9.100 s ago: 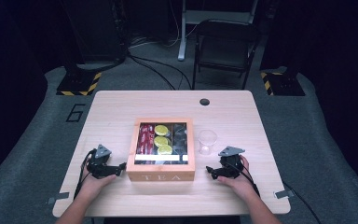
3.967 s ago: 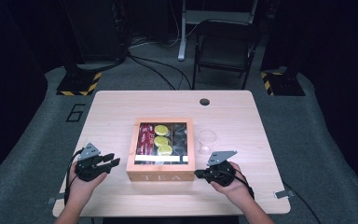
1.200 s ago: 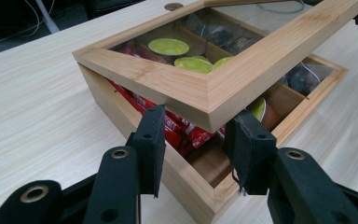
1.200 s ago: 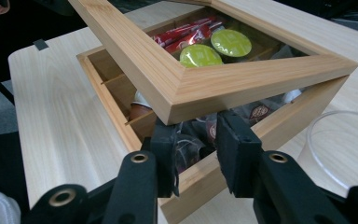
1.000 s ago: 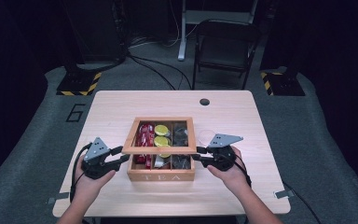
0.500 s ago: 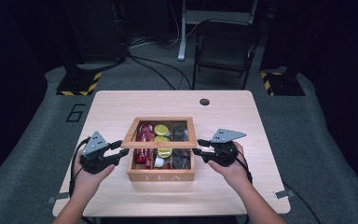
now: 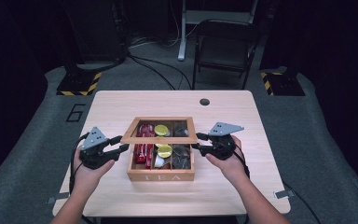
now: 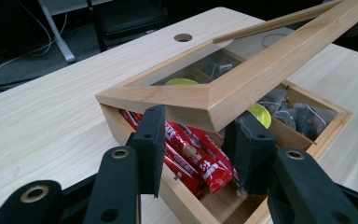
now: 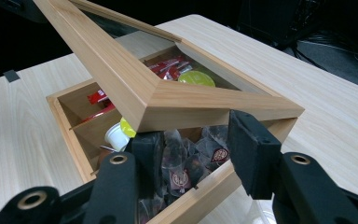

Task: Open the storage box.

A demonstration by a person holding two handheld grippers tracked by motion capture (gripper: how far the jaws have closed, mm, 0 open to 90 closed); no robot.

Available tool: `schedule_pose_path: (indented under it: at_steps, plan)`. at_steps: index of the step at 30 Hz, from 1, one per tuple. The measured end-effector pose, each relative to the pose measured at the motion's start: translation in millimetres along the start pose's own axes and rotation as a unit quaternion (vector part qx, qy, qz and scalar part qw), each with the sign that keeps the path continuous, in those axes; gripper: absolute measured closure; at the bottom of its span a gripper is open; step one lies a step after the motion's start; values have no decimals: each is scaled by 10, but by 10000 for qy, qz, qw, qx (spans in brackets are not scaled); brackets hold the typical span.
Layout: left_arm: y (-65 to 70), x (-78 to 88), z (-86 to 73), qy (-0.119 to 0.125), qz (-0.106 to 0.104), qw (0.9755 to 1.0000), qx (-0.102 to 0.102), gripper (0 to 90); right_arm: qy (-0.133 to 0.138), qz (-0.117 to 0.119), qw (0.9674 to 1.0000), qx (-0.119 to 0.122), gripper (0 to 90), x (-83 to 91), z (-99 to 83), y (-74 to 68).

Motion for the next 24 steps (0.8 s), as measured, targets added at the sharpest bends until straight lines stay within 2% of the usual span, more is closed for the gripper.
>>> schedule_pose_path:
  at_steps: [7, 10, 17, 24]
  plan:
    - [-46, -17, 77, -8, 12, 10000, -42, 588, 0, -34, 10000, -21, 567, 9, 71, 27]
    - [-73, -38, 108, 18, 17, 10000, -26, 588, 44, -18, 10000, 11, 569, 11, 109, 53]
    - [-130, -61, 194, 127, 48, 9999, -8, 589, 138, -12, 9999, -89, 582, 20, 196, 107]
    - [-172, -89, 262, 159, 74, 9998, -11, 589, 163, -30, 9998, -54, 584, 15, 261, 151]
Point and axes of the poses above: each handheld gripper's, and its own axes: x roughly backward along the jaws, z roughly out of its top, y roughly to its right, the point moved 2 cm from there along -x, roughly forward along the jaws, and after that the axes turned 6 degrees about -y, right-handed, at the moved point
